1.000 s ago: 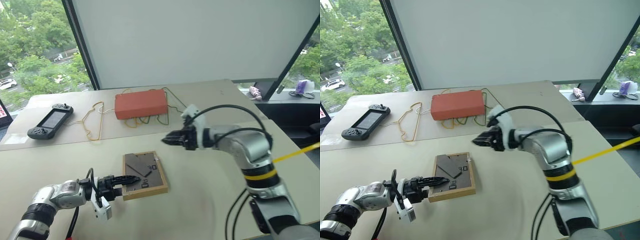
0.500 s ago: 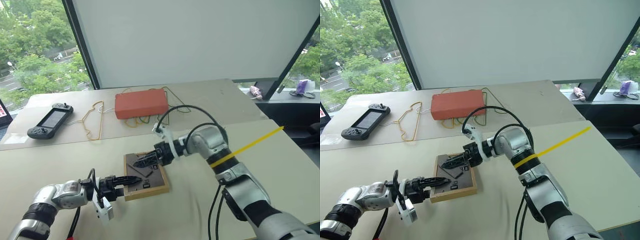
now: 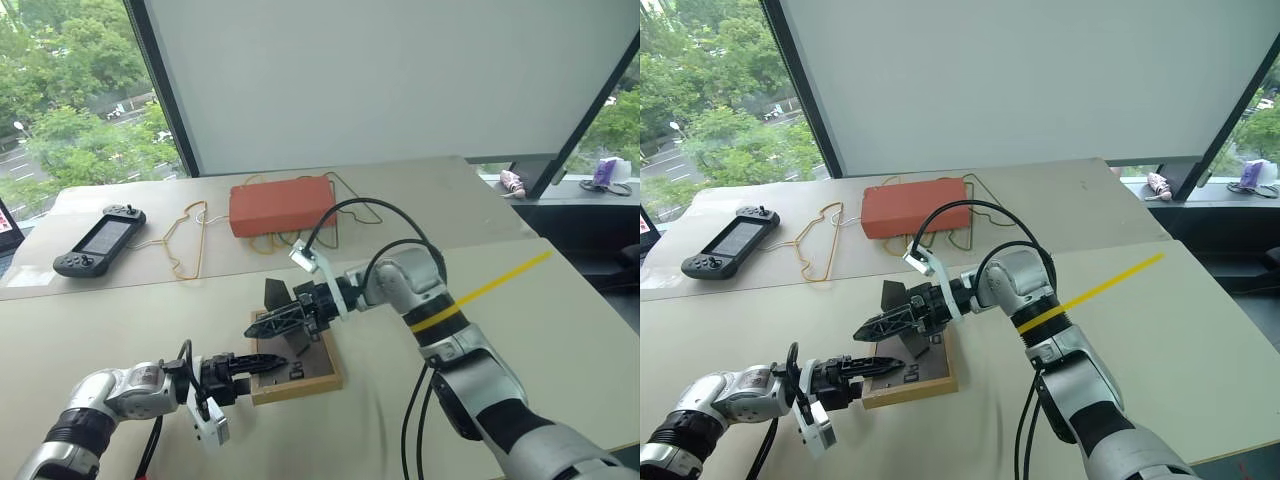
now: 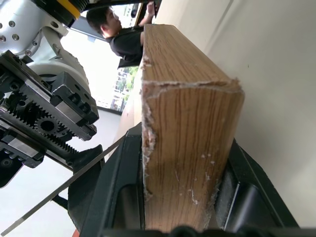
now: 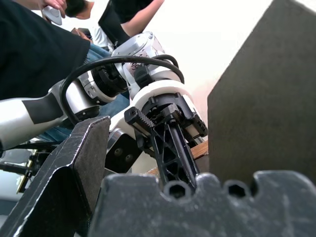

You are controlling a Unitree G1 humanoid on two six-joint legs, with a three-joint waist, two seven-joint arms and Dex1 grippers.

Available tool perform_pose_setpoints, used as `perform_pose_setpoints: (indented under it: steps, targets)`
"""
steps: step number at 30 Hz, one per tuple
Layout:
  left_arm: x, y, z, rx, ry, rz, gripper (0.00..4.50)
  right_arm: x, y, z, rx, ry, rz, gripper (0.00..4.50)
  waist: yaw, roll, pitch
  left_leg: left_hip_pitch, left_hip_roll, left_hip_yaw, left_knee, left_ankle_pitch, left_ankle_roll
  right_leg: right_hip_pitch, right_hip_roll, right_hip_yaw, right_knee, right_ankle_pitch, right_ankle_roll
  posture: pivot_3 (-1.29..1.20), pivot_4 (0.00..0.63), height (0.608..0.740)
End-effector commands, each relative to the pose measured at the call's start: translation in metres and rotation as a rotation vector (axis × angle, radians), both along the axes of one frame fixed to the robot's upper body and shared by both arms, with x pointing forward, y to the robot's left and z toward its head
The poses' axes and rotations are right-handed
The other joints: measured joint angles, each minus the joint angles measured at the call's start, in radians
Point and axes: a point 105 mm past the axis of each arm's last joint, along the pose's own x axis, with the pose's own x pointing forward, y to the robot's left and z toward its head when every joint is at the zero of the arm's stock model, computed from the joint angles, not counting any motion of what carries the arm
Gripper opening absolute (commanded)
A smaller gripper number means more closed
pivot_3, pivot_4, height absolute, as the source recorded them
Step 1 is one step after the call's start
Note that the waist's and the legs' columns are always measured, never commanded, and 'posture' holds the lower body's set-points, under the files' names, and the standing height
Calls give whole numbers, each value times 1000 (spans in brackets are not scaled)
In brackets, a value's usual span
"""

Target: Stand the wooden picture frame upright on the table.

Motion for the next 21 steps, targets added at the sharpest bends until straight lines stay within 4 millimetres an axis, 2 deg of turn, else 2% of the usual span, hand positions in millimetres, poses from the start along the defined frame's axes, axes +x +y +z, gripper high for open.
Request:
perform_pose_setpoints:
  steps: [1, 3, 6, 8, 11, 12, 14, 16, 18, 21]
  targets:
    - [-3, 4, -20, 64, 74, 28, 1212, -4, -22, 19, 54, -93, -27, 4341, -2, 0, 0, -1, 0, 0, 0, 0, 0, -1, -1, 0, 0, 0, 0, 0, 150, 740]
    - [-3, 4, -20, 65, 76, 27, 1212, -3, -34, 6, -1, -122, -64, 4341, -2, 0, 0, -2, -1, 0, 0, 0, 0, -1, -2, -1, -1, 0, 0, 0, 150, 740]
    - [-2, 3, -20, 65, 79, 29, 1212, 10, -60, -18, -103, -138, -186, 4341, -2, -1, 0, -1, -3, 1, 0, 0, 0, -1, -4, -2, -2, 0, 1, 0, 150, 740]
    - [-1, 3, -20, 62, 79, 31, 1212, 23, -86, -32, -169, -149, -292, 4341, -1, -1, 0, 0, -3, 1, 0, 0, 0, 0, -4, -2, -2, 0, 1, 0, 150, 740]
    - [1, 2, -20, 57, 79, 36, 1212, 37, -128, -36, -208, -212, -433, 4341, 1, -1, -1, 3, -2, 2, 0, 0, 0, 4, -4, -2, -1, 1, 1, 0, 150, 740]
    - [1, 3, -20, 58, 80, 38, 1212, 36, -141, -32, -200, -291, -451, 4341, 2, -1, -1, 3, -2, 2, 1, 0, 1, 4, -4, -2, -1, 1, 1, 0, 150, 740]
    - [1, 3, -20, 58, 81, 40, 1212, 32, -153, -25, -195, -440, -443, 4341, 4, -1, -1, 2, -2, 2, 1, -2, 4, 4, -4, -2, -2, 2, 1, 0, 150, 740]
    - [2, 3, -20, 57, 83, 42, 1212, 18, -162, -19, -212, -719, -389, 4341, 4, -1, -1, 2, -2, 2, 2, -1, 2, 4, -4, -2, -2, 2, 2, 0, 150, 740]
    - [3, 3, -20, 58, 84, 44, 1212, 0, -160, -22, -264, -989, -275, 4341, 0, -1, -1, 2, -2, 3, 2, -1, 2, 4, -4, -2, -2, 1, 2, 0, 150, 740]
    - [5, 3, -18, 49, 83, 51, 1212, -32, -141, -36, -285, -1317, -35, 4341, -1, -1, -1, 3, -2, 4, 3, -1, 2, 5, -4, -2, -2, 1, 3, 0, 150, 740]
